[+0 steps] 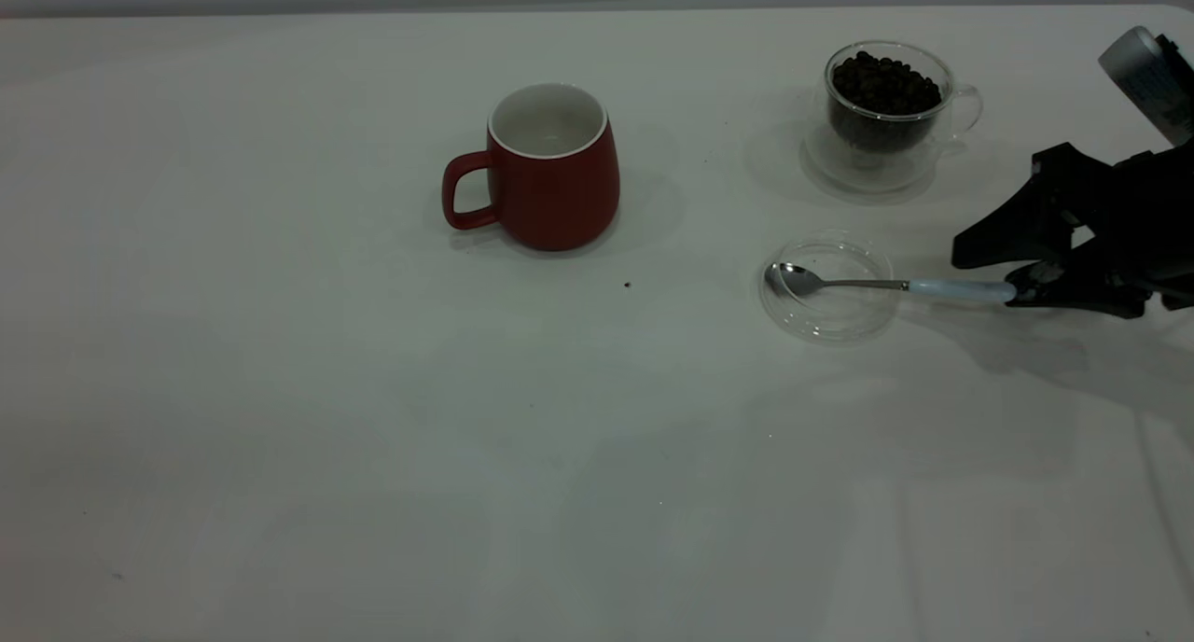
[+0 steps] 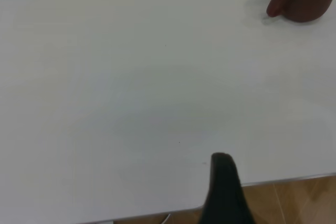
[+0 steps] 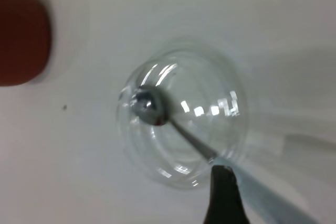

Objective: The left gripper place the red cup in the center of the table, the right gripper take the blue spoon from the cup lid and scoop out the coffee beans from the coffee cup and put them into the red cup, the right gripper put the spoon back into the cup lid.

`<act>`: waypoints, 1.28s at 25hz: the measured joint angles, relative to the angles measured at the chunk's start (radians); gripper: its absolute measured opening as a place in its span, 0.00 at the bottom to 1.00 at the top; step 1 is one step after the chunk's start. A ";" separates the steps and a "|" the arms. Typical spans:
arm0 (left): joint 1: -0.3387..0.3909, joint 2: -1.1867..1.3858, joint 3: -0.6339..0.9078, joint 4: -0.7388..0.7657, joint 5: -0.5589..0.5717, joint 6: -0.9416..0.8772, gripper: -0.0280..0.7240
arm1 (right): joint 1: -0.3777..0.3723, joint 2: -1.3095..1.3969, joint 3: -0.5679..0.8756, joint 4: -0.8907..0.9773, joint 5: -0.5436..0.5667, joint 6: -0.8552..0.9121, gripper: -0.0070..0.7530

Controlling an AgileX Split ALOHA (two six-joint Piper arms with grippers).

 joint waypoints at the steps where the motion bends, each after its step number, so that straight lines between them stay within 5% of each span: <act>1: 0.000 0.000 0.000 0.000 0.000 0.000 0.82 | 0.000 -0.012 -0.001 -0.001 -0.014 0.000 0.75; 9: 0.000 0.000 0.000 0.000 0.000 0.000 0.82 | 0.000 -0.312 0.001 -0.007 -0.156 0.032 0.75; 15: 0.000 0.000 0.000 0.000 0.000 0.000 0.82 | 0.045 -0.925 0.004 -0.215 -0.158 0.326 0.75; 19: 0.000 0.000 0.000 0.000 0.000 0.000 0.82 | 0.049 -1.253 0.004 -0.715 -0.007 0.799 0.75; 25: 0.000 0.000 0.000 0.000 0.000 0.000 0.82 | 0.049 -1.632 0.013 -1.448 0.450 1.388 0.75; 28: 0.000 0.000 0.000 0.000 0.000 0.000 0.82 | 0.049 -1.819 0.013 -1.658 0.587 1.564 0.75; 32: 0.000 0.000 0.000 0.000 0.000 0.001 0.82 | 0.061 -2.002 0.046 -1.781 0.591 1.671 0.75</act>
